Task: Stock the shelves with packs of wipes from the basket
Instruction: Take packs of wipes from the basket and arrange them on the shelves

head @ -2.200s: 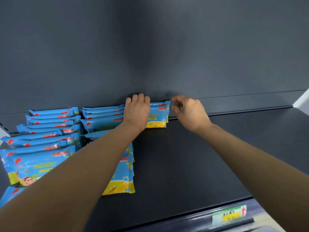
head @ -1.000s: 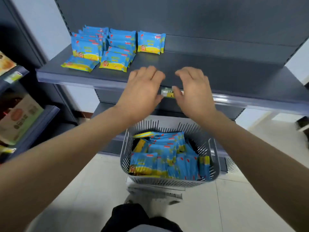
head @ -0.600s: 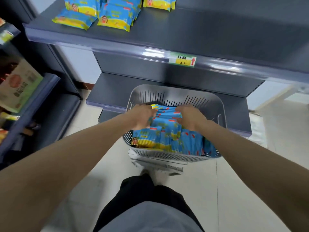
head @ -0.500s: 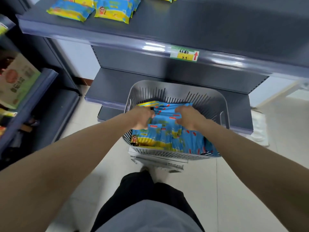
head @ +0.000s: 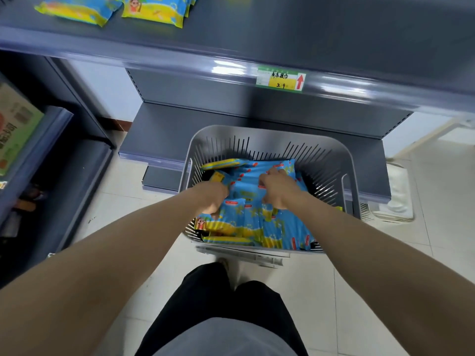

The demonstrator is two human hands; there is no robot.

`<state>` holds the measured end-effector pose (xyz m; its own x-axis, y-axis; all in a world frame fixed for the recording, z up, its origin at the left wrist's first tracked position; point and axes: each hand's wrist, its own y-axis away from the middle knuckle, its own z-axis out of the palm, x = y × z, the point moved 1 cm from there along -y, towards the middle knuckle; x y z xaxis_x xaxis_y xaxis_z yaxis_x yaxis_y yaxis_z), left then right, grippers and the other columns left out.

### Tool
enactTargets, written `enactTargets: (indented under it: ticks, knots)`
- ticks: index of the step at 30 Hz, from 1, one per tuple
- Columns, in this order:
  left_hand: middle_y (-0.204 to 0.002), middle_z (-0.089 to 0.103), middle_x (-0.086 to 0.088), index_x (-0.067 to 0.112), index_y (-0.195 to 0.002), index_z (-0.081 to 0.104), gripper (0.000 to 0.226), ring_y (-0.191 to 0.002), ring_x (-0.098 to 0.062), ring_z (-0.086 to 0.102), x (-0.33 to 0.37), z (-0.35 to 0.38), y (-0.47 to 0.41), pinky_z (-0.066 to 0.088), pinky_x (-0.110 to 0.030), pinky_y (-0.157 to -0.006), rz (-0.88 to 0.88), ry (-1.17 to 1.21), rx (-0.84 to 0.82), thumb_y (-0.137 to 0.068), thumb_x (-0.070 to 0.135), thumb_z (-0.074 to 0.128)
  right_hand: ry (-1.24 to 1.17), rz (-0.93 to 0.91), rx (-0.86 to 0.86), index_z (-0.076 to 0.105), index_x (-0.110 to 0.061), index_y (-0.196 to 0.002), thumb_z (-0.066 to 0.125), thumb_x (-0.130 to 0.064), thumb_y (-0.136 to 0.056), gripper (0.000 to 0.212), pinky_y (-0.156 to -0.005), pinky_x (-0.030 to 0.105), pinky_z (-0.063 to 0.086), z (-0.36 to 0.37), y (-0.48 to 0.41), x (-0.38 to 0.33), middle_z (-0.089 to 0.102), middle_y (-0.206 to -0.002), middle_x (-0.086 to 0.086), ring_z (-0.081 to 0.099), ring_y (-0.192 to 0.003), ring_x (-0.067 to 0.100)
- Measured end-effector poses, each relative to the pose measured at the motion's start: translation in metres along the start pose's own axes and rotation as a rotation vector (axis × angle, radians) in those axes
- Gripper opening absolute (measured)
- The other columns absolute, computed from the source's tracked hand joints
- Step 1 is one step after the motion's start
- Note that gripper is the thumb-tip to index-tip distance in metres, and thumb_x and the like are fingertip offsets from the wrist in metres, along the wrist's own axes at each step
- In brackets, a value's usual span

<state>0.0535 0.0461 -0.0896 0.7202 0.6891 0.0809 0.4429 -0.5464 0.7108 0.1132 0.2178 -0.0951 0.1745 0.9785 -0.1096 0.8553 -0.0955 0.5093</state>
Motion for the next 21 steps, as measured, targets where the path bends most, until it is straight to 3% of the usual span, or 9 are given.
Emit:
enactTargets:
  ticks: [3, 5, 7, 10, 15, 21]
  knots:
    - [-0.11, 0.064, -0.007, 0.008, -0.116, 0.058, 0.05, -0.098, -0.027, 0.061, 0.003, -0.008, 0.004, 0.049, -0.033, -0.079, 0.002, -0.042, 0.021, -0.072, 0.017, 0.078, -0.104, 0.027, -0.095, 0.058, -0.007, -0.094, 0.07, -0.022, -0.081, 0.023, -0.073, 0.032, 0.045, -0.003, 0.004, 0.001, 0.055, -0.099, 0.006, 0.054, -0.096, 0.027]
    - [-0.106, 0.061, -0.006, 0.008, -0.118, 0.055, 0.046, -0.089, -0.025, 0.059, 0.004, -0.017, 0.011, 0.046, -0.031, -0.072, 0.03, -0.042, 0.041, -0.076, 0.012, 0.074, -0.164, 0.043, -0.133, 0.049, -0.008, -0.068, 0.07, -0.019, -0.08, 0.026, -0.062, 0.03, 0.041, -0.011, 0.009, 0.002, 0.048, -0.073, 0.005, 0.051, -0.078, 0.025]
    - [-0.107, 0.059, -0.006, 0.008, -0.117, 0.053, 0.04, -0.082, -0.024, 0.058, 0.004, -0.031, 0.017, 0.046, -0.031, -0.07, 0.064, -0.043, 0.114, -0.079, 0.005, 0.066, -0.186, 0.035, -0.084, 0.054, -0.001, -0.076, 0.064, -0.013, -0.082, 0.016, -0.062, 0.029, 0.036, -0.032, 0.014, 0.002, 0.053, -0.08, 0.014, 0.053, -0.078, 0.028]
    - [-0.115, 0.059, -0.007, 0.011, -0.117, 0.053, 0.037, -0.101, -0.029, 0.057, 0.005, -0.066, 0.031, 0.043, -0.03, -0.074, 0.096, -0.036, 0.277, -0.08, 0.005, 0.059, -0.178, 0.004, 0.115, 0.063, -0.005, -0.1, 0.062, -0.011, -0.08, 0.021, -0.07, 0.028, 0.038, -0.088, 0.023, 0.007, 0.063, -0.103, 0.016, 0.058, -0.098, 0.031]
    - [-0.105, 0.062, -0.01, 0.011, -0.1, 0.06, 0.024, -0.097, -0.031, 0.057, 0.0, -0.144, 0.064, 0.041, -0.029, -0.074, 0.175, 0.1, 0.519, -0.077, 0.008, 0.059, -0.178, -0.042, 0.385, 0.064, -0.006, -0.097, 0.065, -0.015, -0.078, 0.021, -0.068, 0.03, 0.038, -0.2, 0.04, 0.014, 0.057, -0.09, 0.01, 0.056, -0.095, 0.031]
    - [-0.1, 0.064, -0.006, 0.013, -0.096, 0.067, 0.022, -0.095, -0.026, 0.058, -0.017, -0.237, 0.1, 0.044, -0.032, -0.076, 0.191, 0.181, 0.791, -0.074, 0.014, 0.07, -0.259, -0.023, 0.652, 0.061, -0.01, -0.113, 0.066, -0.014, -0.081, 0.033, -0.088, 0.034, 0.044, -0.3, 0.034, 0.019, 0.061, -0.116, 0.013, 0.056, -0.106, 0.03]
